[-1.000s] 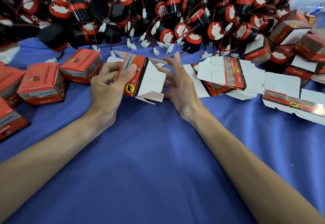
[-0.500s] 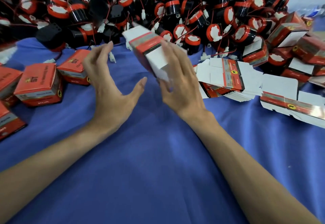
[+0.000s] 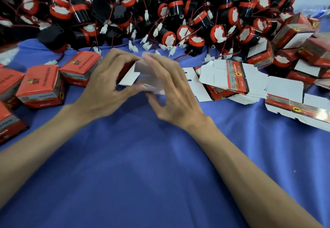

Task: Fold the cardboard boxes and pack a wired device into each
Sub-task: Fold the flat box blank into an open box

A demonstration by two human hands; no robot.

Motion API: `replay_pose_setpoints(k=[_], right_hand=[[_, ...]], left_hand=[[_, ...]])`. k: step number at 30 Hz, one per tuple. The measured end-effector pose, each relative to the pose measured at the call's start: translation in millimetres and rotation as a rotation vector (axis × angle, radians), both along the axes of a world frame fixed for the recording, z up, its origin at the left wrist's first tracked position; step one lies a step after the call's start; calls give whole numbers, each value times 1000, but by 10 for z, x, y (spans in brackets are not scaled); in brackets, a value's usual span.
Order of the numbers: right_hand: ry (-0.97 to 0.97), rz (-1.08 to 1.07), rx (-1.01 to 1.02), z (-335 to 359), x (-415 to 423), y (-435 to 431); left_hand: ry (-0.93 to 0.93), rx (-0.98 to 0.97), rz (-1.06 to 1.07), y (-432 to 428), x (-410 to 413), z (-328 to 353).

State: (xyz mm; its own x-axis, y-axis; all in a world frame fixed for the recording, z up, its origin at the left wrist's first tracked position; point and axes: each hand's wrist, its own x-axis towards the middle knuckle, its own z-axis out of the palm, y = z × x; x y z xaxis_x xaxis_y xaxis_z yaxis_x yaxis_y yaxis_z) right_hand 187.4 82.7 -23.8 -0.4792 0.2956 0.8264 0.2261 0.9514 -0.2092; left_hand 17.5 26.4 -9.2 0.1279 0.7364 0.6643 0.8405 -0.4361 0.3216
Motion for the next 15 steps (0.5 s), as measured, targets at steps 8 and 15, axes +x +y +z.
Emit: replay_pose_setpoints(k=[8, 15], right_hand=[[263, -142, -492, -48, -89, -14], [358, 133, -1015, -19, -70, -12]], left_hand=[[-222, 44, 45, 8, 48, -59], [-268, 53, -77, -3, 96, -110]])
